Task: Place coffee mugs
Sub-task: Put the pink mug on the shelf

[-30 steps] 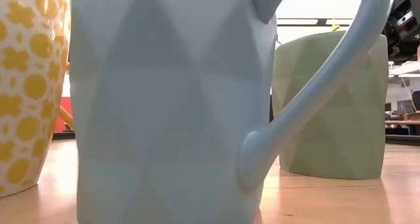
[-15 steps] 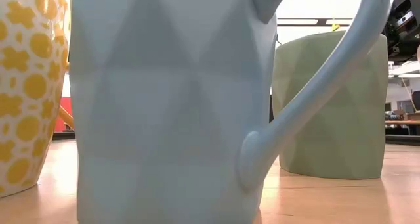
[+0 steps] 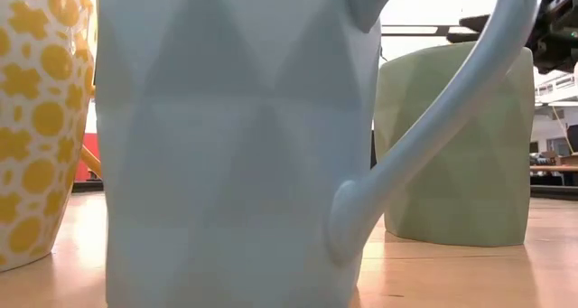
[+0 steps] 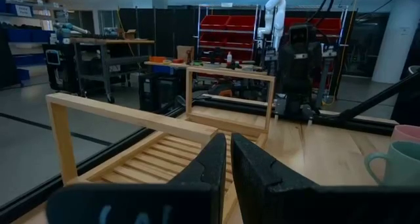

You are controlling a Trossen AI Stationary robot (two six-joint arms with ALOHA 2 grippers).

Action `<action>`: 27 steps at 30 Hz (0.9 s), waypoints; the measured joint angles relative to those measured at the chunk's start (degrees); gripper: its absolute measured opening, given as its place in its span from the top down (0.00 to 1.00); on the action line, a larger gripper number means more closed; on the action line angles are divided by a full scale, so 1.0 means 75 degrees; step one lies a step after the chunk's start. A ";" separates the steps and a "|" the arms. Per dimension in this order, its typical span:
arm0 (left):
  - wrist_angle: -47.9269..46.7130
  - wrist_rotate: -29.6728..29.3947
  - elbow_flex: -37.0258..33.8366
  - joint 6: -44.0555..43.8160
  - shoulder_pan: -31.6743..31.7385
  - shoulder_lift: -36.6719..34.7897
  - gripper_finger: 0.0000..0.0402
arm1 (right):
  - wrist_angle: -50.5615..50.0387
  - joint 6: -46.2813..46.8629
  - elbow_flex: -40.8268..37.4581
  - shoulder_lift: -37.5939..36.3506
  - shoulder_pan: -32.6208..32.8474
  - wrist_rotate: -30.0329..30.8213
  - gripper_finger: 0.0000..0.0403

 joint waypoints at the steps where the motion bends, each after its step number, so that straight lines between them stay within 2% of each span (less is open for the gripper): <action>1: 0.0000 0.0000 0.0000 0.0003 -0.0002 0.0000 0.93 | 0.0248 0.0026 0.0000 0.0000 0.0000 -0.0003 0.62; 7: 0.0000 -0.0002 0.0000 0.0003 -0.0002 0.0000 0.93 | 0.1993 0.0636 0.0068 -0.0002 -0.0002 -0.0159 0.62; 11: 0.0003 -0.0002 0.0000 0.0003 -0.0001 0.0000 0.93 | 0.2043 0.0759 0.0605 0.0068 0.0051 -0.0499 0.62; 17: 0.0003 0.0000 0.0000 0.0003 -0.0001 0.0000 0.93 | 0.1336 0.0602 0.1820 0.1056 0.0543 -0.0533 0.62; 27: 0.0003 -0.0002 0.0000 0.0006 -0.0002 0.0000 0.93 | -0.1157 0.0663 0.4413 0.3752 0.1636 -0.0400 0.62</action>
